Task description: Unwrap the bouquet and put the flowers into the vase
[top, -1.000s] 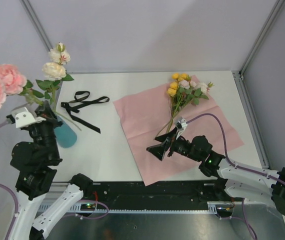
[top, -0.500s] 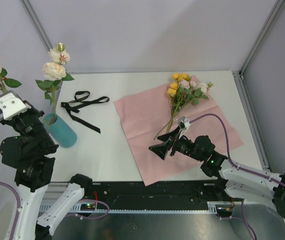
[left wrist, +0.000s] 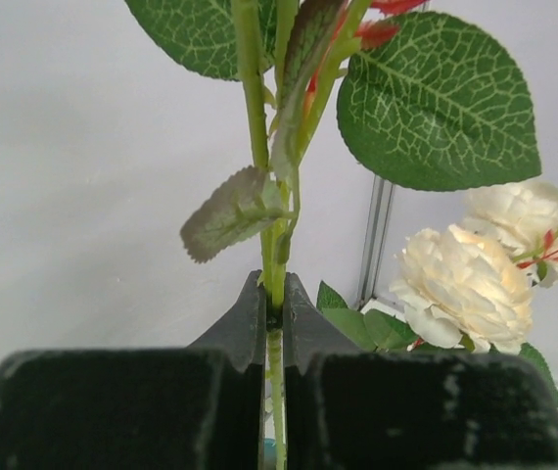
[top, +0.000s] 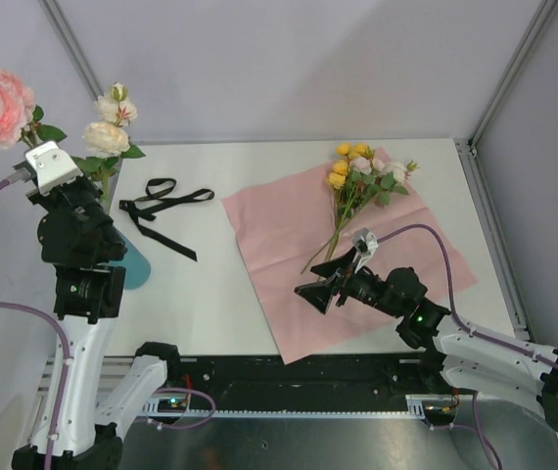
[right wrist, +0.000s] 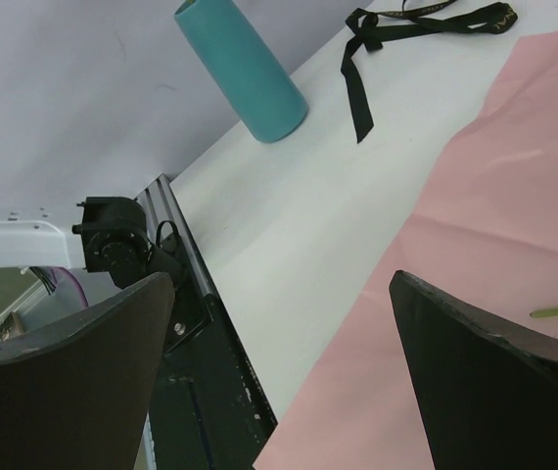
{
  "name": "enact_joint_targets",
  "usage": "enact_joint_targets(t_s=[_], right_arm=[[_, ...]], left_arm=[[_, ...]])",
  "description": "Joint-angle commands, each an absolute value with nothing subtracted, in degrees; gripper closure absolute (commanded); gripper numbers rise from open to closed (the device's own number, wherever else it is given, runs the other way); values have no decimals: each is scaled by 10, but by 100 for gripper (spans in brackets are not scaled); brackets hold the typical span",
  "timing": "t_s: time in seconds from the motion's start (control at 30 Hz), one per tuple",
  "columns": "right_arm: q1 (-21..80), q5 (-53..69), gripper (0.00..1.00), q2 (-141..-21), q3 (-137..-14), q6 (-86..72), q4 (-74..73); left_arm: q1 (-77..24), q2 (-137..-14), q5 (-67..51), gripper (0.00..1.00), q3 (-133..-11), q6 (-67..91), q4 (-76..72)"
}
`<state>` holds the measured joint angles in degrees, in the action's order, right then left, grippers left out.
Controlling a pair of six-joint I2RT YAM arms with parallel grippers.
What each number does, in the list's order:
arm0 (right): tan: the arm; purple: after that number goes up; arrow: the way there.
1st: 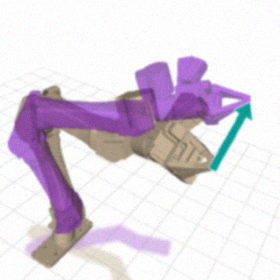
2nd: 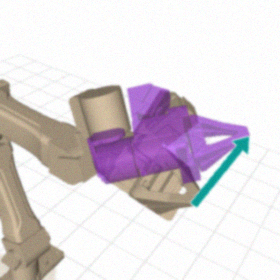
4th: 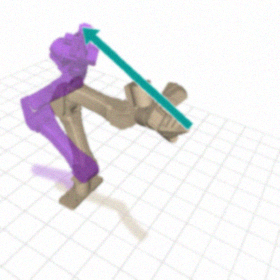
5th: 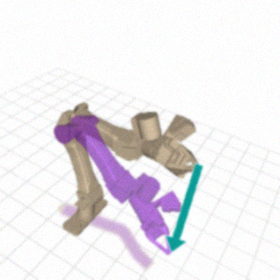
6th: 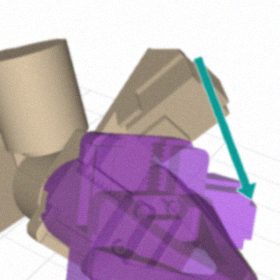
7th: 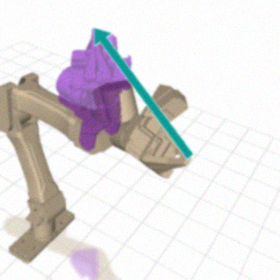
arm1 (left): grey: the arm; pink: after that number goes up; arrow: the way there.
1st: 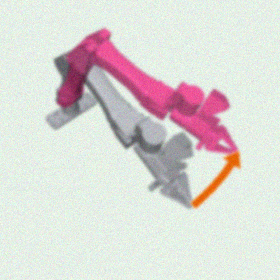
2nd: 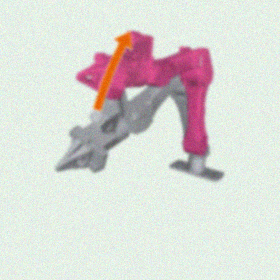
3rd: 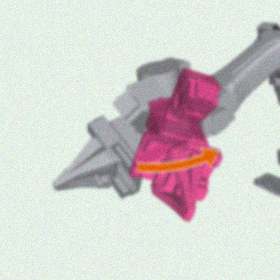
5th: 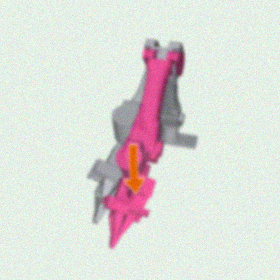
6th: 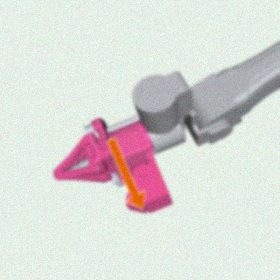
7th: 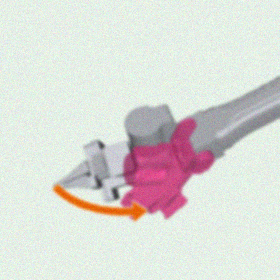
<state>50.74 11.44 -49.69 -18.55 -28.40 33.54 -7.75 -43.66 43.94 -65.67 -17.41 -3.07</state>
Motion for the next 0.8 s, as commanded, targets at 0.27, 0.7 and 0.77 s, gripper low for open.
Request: enact_joint_targets(t_s=[0.27,0.7,0.77], right_arm=[[484,118,1,-495,-184,-306,336],[440,128,1,-521,-200,-351,301],[436,127,1,-529,-209,-360,285]], left_arm=[[-30,-428,440,86,-532,-24,-4],[-29,-408,460,39,-472,42,54],[-29,-390,441,25,-470,55,64]])
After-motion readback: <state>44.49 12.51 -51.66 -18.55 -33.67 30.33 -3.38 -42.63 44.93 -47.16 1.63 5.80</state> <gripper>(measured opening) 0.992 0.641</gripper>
